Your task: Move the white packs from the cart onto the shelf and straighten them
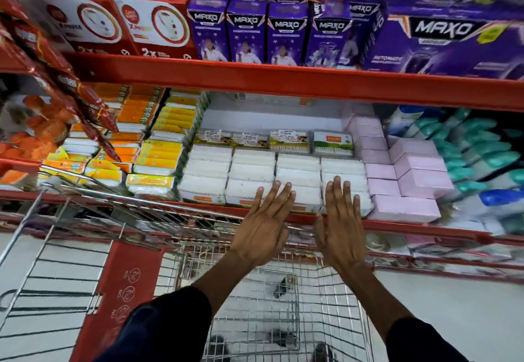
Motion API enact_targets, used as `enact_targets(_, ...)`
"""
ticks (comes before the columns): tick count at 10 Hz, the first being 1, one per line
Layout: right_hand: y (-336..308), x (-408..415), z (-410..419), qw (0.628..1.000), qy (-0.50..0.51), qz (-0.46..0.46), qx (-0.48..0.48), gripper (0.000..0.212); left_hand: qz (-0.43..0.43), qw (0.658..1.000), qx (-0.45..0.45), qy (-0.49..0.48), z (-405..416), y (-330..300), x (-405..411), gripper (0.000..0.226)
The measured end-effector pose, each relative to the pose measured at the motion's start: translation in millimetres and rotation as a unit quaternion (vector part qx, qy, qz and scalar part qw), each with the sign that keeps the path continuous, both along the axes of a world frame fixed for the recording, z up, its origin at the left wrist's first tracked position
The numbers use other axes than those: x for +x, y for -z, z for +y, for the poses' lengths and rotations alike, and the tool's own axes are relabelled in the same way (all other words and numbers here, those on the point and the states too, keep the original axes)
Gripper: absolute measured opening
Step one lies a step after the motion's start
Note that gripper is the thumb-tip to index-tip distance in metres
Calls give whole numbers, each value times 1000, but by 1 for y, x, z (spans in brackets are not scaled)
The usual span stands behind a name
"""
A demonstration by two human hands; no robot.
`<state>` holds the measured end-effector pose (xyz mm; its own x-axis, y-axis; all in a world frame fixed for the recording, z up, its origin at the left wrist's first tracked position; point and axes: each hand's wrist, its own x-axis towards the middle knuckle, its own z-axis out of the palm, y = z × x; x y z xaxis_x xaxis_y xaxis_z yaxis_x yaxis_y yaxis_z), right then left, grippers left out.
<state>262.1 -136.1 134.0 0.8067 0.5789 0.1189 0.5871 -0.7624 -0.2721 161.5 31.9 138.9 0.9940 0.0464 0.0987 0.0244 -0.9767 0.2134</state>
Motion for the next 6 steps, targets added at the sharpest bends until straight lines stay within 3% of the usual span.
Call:
enact_targets(4,1,5,-12,999,-20,3,-30,67,37,999,10,-4,-13,0,8,66)
enact_targets(6,-42,-1,-15,998,-24,-42,47,68,-36,999,1,-38,-20,-47,-5,69)
